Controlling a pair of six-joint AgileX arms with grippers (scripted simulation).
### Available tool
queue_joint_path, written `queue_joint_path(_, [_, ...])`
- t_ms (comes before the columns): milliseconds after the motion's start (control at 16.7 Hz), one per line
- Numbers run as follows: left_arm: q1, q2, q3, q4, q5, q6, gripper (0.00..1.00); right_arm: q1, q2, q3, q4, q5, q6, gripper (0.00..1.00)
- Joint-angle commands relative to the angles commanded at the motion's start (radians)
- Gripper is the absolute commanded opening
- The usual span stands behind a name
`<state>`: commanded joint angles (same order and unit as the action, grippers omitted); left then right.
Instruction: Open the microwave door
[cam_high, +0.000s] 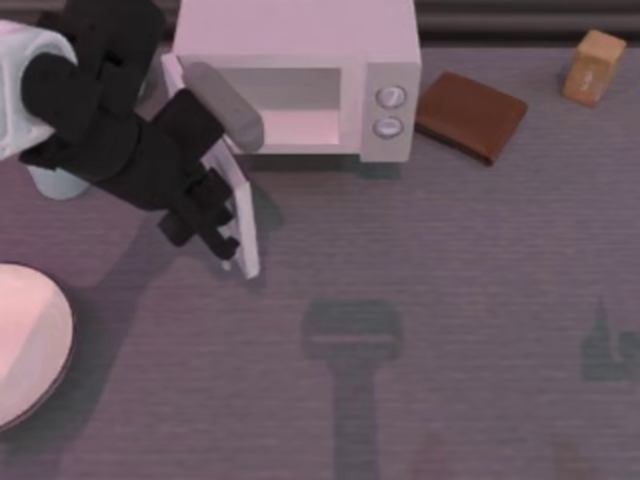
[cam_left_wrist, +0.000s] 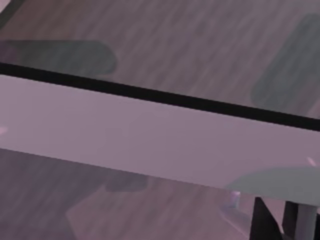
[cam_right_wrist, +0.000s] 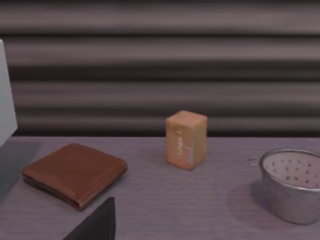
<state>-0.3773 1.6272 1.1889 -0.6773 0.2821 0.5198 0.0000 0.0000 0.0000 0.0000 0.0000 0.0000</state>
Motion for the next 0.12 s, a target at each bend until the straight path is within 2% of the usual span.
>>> queue_joint_path(120, [0.000, 0.000, 0.000, 0.000, 0.000, 0.000, 0.00, 0.000, 0.000, 0.000, 0.000, 0.000, 0.000, 1.00])
